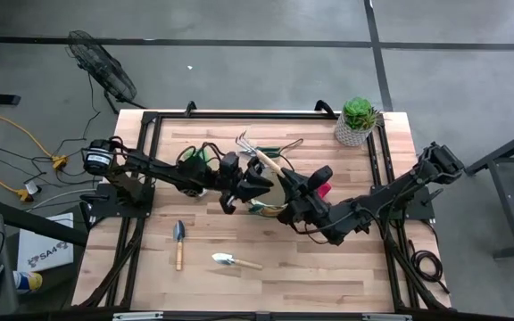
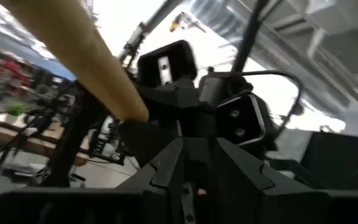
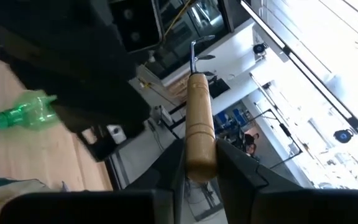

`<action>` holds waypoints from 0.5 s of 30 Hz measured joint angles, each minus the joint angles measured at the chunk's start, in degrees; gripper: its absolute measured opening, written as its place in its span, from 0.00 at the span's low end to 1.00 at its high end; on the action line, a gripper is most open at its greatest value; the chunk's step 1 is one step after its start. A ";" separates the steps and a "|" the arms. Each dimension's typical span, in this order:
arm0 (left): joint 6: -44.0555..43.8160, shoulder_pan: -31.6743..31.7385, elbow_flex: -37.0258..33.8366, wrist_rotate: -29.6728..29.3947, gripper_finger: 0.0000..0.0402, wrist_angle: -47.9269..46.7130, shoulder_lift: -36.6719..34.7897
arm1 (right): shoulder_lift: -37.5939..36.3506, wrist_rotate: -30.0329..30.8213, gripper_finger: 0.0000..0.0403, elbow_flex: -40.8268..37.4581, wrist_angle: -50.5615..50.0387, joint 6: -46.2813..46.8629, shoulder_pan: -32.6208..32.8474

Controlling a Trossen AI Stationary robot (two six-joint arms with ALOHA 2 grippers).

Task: Pick & Place Garden tools in Gardening bag
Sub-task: Put the brown hand rake into the gardening bag

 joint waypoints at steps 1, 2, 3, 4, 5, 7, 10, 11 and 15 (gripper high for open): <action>-0.14 0.64 0.00 1.59 0.22 -1.16 -0.64 | -0.26 0.30 0.15 0.00 0.06 0.40 0.00; -0.15 1.26 0.00 3.07 0.22 -3.16 -1.54 | -0.71 0.53 0.15 0.00 0.04 0.70 0.02; -0.13 1.87 0.00 4.55 0.22 -5.90 -2.56 | -1.22 0.78 0.15 0.00 0.15 0.98 0.01; 0.10 2.39 0.00 5.57 0.22 -8.79 -3.56 | -1.89 0.98 0.15 0.00 0.23 1.26 0.00; 0.83 2.81 0.00 5.86 0.22 -11.93 -4.66 | -2.52 1.31 0.15 0.00 0.33 1.74 0.00; 3.42 3.45 0.00 6.47 0.22 -19.51 -7.67 | -3.76 1.90 0.15 0.00 0.39 2.60 0.00; 9.08 3.37 0.00 4.61 0.22 -32.05 -13.27 | -5.52 2.32 0.15 0.00 0.37 3.50 0.19; 11.32 3.33 0.00 3.38 0.22 -36.70 -15.37 | -6.09 2.41 0.15 0.01 0.38 3.67 0.28; 18.65 2.08 0.00 -1.94 0.22 -53.52 -24.55 | -7.25 2.99 0.15 0.02 0.39 4.96 1.05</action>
